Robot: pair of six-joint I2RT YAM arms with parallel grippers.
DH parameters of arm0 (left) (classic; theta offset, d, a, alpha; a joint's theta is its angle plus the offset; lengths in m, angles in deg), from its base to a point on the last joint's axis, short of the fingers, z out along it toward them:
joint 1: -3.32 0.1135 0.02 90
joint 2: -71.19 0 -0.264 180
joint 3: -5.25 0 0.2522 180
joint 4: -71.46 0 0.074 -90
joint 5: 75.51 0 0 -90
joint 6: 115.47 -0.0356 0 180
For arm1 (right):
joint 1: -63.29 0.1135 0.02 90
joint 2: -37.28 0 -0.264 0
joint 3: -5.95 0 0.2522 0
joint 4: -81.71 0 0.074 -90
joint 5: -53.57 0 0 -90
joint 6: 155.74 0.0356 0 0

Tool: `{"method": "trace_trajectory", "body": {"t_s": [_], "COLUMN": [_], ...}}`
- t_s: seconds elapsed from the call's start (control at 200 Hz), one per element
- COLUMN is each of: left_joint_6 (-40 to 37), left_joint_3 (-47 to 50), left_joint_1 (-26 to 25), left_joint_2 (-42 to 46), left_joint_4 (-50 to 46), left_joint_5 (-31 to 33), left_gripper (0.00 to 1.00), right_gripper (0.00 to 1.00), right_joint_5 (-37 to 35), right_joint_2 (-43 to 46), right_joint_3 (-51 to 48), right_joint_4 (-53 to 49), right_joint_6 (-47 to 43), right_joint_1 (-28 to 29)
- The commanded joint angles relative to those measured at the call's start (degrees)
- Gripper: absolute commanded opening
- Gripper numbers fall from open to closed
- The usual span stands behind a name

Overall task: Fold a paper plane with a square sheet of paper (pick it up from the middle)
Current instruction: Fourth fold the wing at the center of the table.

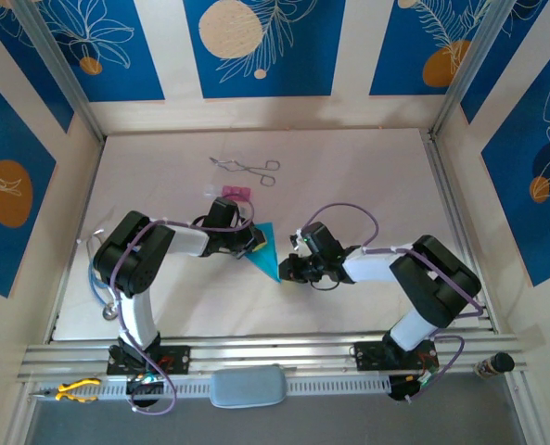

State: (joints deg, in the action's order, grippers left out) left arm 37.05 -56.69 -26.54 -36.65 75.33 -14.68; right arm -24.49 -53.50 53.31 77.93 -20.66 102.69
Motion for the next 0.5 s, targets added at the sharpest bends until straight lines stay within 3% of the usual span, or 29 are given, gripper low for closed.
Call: {"method": "trace_trajectory", "body": {"t_s": [0.0, 0.495], "left_joint_6": [-0.3, 0.7], "left_joint_3": [0.8, 1.3], "left_joint_1": [-0.3, -0.5], "left_joint_2": [-0.9, -1.3], "left_joint_4": [-2.1, -0.5], "left_joint_5": [0.3, -0.1], "left_gripper": [0.02, 0.02], "right_gripper": [0.15, 0.15], "right_joint_5": [0.7, 2.4], "right_joint_2": [2.2, -1.7], "right_joint_3": [0.9, 2.7], "right_joint_4": [-3.1, -3.8], "right_joint_6": [-0.6, -1.3], "right_joint_1": [0.4, 0.3]}}
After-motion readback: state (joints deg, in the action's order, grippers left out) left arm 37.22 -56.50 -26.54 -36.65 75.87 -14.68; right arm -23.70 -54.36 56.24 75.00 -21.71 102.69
